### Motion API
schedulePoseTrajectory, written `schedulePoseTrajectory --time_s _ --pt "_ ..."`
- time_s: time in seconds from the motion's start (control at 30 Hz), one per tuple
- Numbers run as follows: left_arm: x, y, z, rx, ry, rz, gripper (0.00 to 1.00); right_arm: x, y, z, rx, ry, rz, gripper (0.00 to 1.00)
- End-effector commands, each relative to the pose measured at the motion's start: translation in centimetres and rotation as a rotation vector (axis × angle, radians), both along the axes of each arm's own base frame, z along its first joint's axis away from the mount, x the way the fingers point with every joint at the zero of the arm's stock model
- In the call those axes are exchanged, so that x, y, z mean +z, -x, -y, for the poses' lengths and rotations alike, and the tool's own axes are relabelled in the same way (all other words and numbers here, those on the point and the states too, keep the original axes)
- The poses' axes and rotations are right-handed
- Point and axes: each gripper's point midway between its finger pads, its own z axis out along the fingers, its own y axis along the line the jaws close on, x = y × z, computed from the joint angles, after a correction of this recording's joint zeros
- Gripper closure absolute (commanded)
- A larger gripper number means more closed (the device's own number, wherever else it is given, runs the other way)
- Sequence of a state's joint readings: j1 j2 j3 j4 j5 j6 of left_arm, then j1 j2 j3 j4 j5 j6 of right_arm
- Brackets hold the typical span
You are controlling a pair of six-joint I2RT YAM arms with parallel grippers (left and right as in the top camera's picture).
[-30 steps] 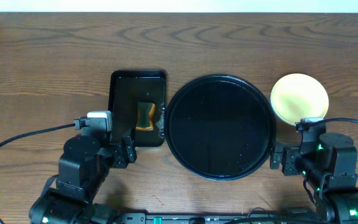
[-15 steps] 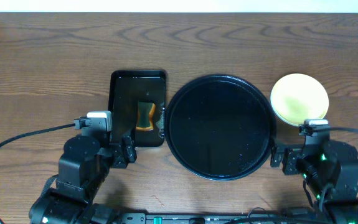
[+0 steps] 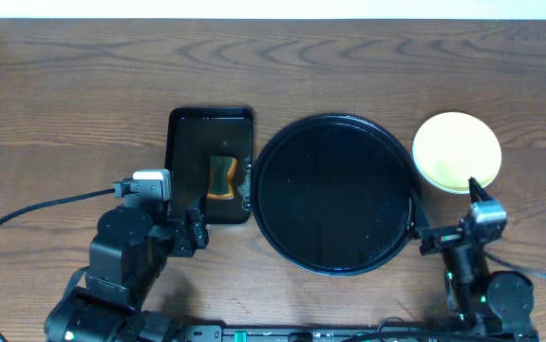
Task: Clean dirty plates on tray and stack at the side
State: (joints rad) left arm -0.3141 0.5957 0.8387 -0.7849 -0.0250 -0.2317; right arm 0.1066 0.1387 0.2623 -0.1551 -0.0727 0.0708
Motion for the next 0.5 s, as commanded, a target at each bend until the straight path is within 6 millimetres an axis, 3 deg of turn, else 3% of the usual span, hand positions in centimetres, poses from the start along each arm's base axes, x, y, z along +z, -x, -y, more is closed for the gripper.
schedulePoseTrajectory --time_s 0.0,0.17,0.4,0.47 --pt "-0.5 0.0 -0.1 0.003 0.002 -0.011 0.16 -0.7 -0.1 -0.1 -0.001 -0.014 0.103 0.01" --pt "-0.5 0.0 -0.1 0.003 0.002 -0.011 0.16 -2.1 -0.3 0.1 -0.013 -0.018 0.140 0.01" --pt "-0.5 0.0 -0.1 0.003 0.002 -0.011 0.16 -7.1 -0.7 0.0 -0.008 0.047 -0.017 0.01" --pt "-0.5 0.0 -0.1 0.003 0.002 -0.011 0.16 -7.5 -0.6 0.0 -0.009 0.054 -0.032 0.01"
